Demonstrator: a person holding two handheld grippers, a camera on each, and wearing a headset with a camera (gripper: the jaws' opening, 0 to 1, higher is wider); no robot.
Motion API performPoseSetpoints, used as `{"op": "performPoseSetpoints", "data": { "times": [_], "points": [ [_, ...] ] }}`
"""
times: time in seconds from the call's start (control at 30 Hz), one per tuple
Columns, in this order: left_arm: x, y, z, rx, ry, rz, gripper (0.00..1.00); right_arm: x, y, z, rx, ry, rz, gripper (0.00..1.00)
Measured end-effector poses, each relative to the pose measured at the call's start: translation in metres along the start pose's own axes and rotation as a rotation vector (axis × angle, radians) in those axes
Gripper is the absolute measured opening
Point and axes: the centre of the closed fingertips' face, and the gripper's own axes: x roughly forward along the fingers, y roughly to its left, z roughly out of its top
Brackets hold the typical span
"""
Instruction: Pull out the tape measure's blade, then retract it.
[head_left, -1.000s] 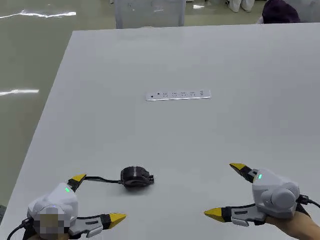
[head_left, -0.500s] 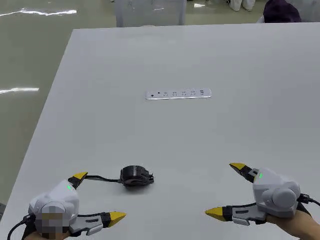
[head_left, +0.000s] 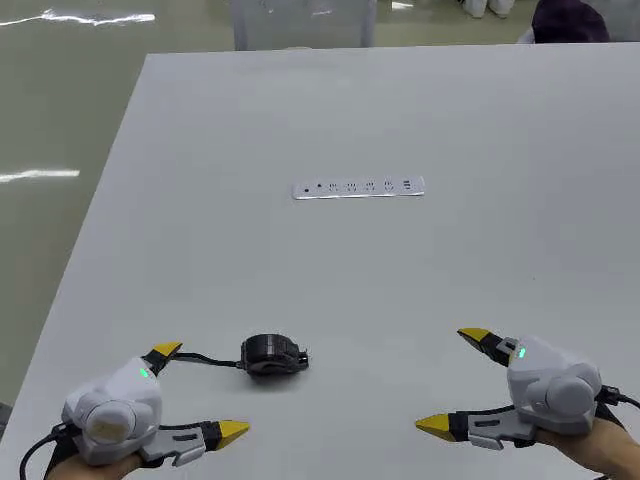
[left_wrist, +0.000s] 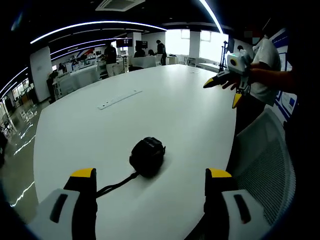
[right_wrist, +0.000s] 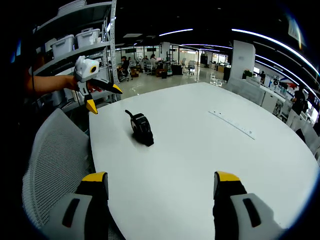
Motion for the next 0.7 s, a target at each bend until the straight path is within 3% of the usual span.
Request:
{"op": "performPoseSetpoints", "data": {
  "times": [0.3, 0.7],
  "points": [
    [0.012, 0.004, 0.002, 0.042, 0.004, -0.027, 0.82, 0.008, -0.004, -0.004, -0.044, 0.019, 0.033, 0.83],
    [0.029, 0.006, -0.005, 0.139, 0.065, -0.084, 0.71, 0.025, -0.009, -0.003, -0.103, 0.035, 0.094, 0.76]
  ]
}}
